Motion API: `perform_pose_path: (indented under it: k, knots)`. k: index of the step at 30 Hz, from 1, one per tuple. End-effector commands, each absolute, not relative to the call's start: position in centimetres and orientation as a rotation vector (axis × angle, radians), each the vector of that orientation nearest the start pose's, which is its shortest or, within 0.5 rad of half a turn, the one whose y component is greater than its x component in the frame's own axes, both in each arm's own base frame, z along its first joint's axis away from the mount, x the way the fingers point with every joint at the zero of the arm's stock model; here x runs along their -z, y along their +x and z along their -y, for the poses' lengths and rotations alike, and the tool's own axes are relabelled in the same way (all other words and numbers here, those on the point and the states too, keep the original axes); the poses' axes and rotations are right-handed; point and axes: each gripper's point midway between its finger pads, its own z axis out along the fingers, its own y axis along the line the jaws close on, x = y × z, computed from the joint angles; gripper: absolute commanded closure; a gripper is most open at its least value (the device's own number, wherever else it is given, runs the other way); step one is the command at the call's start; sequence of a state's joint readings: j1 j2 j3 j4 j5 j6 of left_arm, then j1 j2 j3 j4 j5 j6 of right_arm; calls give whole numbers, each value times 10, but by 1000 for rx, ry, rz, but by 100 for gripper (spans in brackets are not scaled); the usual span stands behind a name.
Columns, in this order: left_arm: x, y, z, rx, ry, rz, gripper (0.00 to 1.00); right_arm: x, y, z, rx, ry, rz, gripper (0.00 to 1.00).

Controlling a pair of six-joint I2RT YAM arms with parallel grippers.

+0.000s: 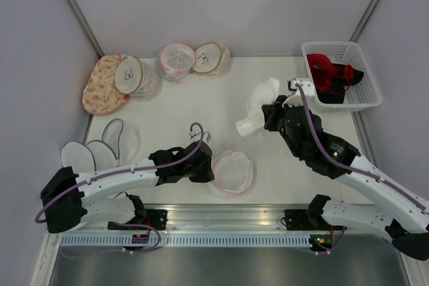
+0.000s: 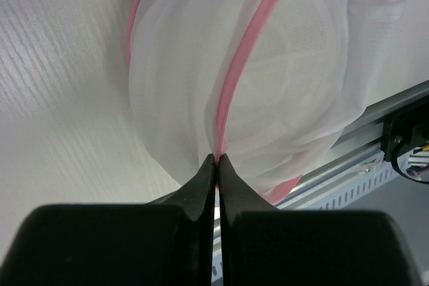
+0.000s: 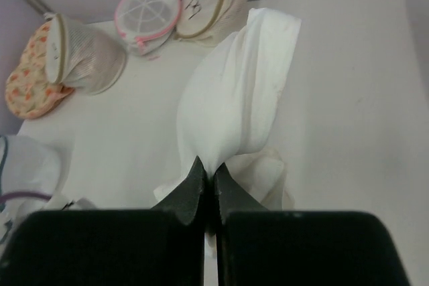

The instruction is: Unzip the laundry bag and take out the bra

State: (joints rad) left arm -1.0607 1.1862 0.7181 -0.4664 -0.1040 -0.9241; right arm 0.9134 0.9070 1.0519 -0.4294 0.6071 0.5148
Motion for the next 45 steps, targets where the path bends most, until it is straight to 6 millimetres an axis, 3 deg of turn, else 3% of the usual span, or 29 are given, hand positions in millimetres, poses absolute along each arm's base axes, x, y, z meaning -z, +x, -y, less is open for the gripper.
perform_pose_path:
  k: [1,5,6,8,9,11,12,14,15,16,17,18,20,22,23,24,25,26,29,30,31,34,35,39,40,41,42,44,45]
  knots:
    - [-94,136,261,655,89,-2597,98,-332,289,-159,-223,158,-1796,100]
    - [-101,135,251,653,68,-2575,98,-321,341,-133,-146,291,-1834,100]
    - [-102,134,249,652,67,-2571,98,-324,357,-106,-120,391,-1816,99]
    - [-107,134,243,649,53,-2556,98,-313,381,-86,-96,469,-1830,99]
    - [-107,134,240,643,53,-2554,98,-316,393,-56,-62,558,-1802,100]
    - [-108,132,234,641,45,-2549,98,-308,414,-36,-47,617,-1807,100]
    - [-109,132,233,641,40,-2544,98,-318,423,-9,-30,681,-1767,100]
    - [-111,131,229,644,33,-2537,98,-313,442,11,-40,735,-1759,100]
    - [-110,130,227,646,26,-2538,98,-323,449,36,-29,784,-1720,99]
    - [-110,130,225,641,21,-2539,98,-323,455,44,-24,803,-1719,99]
    - [-112,130,224,651,17,-2530,98,-311,466,62,0,856,-1727,99]
    - [-112,129,223,651,15,-2532,98,-322,471,84,9,894,-1688,100]
    - [-114,129,220,649,5,-2524,98,-312,486,111,19,967,-1676,100]
    - [-115,129,218,646,1,-2521,98,-298,496,123,11,1000,-1702,99]
    - [-115,129,218,644,-2,-2520,98,-275,507,127,12,1018,-1750,95]
    - [-117,129,217,648,-10,-2515,98,-277,516,133,-5,997,-1761,57]
    - [-116,129,216,649,-12,-2515,98,-260,518,134,-9,1006,-1829,42]
    - [-117,129,215,648,-15,-2513,98,-227,527,130,-37,1015,-1925,33]
    - [-118,129,213,645,-24,-2508,98,-241,532,123,-112,965,-1959,26]
    - [-119,130,213,647,-30,-2504,98,-228,525,118,-131,960,-1977,25]
    - [-119,130,212,647,-33,-2503,98,-243,529,116,-166,922,-1907,24]
    - [-118,131,211,632,-39,-2501,98,-275,500,95,-228,820,-1853,22]
    - [-118,133,212,630,-44,-2499,98,-297,485,88,-227,780,-1827,22]
    - [-118,138,210,605,-78,-2485,98,-281,429,25,-200,638,-1929,23]
    - [-118,139,209,597,-85,-2482,98,-295,412,11,-232,607,-1885,24]
    - [-118,140,208,591,-96,-2479,98,-287,402,-2,-252,586,-1896,24]
    - [-118,142,207,586,-106,-2471,98,-254,386,-35,-285,526,-1977,25]
    - [-118,143,205,578,-121,-2466,98,-230,360,-61,-335,469,-2016,26]
    - [-118,145,204,575,-136,-2464,98,-221,349,-85,-382,409,-2049,27]
